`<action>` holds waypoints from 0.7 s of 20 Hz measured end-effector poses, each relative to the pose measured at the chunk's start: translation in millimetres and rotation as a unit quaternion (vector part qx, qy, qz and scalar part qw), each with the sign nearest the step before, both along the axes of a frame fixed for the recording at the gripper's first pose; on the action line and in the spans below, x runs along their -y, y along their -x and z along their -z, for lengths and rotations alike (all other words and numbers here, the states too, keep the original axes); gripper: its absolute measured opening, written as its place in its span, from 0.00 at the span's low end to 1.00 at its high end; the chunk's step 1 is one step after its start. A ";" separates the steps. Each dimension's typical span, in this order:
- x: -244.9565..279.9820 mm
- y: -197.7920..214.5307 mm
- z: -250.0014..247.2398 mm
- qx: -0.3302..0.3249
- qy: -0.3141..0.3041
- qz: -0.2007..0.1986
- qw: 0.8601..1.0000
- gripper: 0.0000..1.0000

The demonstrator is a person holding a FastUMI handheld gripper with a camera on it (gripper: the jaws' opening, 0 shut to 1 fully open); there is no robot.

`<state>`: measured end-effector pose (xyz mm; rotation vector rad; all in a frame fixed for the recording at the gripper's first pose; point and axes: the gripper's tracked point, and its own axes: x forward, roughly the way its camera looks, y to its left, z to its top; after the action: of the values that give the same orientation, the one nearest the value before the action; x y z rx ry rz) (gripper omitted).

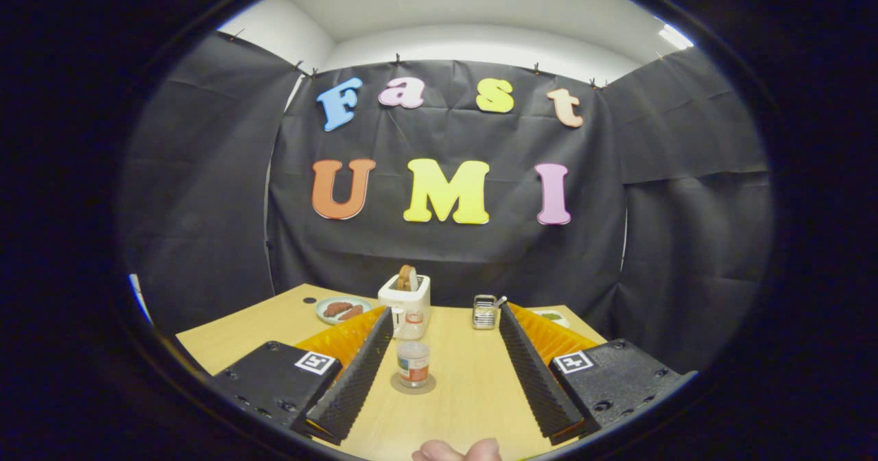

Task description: Take the bottle from table, then pour the juice into the cup, finally place the bottle on the coaster

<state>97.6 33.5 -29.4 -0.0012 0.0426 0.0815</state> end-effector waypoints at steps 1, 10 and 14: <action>5.5 8.7 -0.7 0.006 -0.008 0.002 1.000 1.00; 38.1 30.2 14.7 -0.009 -0.065 0.020 0.998 1.00; 39.4 31.9 23.4 -0.018 -0.063 0.021 0.998 1.00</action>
<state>65.7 -5.9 -52.8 0.1271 0.0739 0.0421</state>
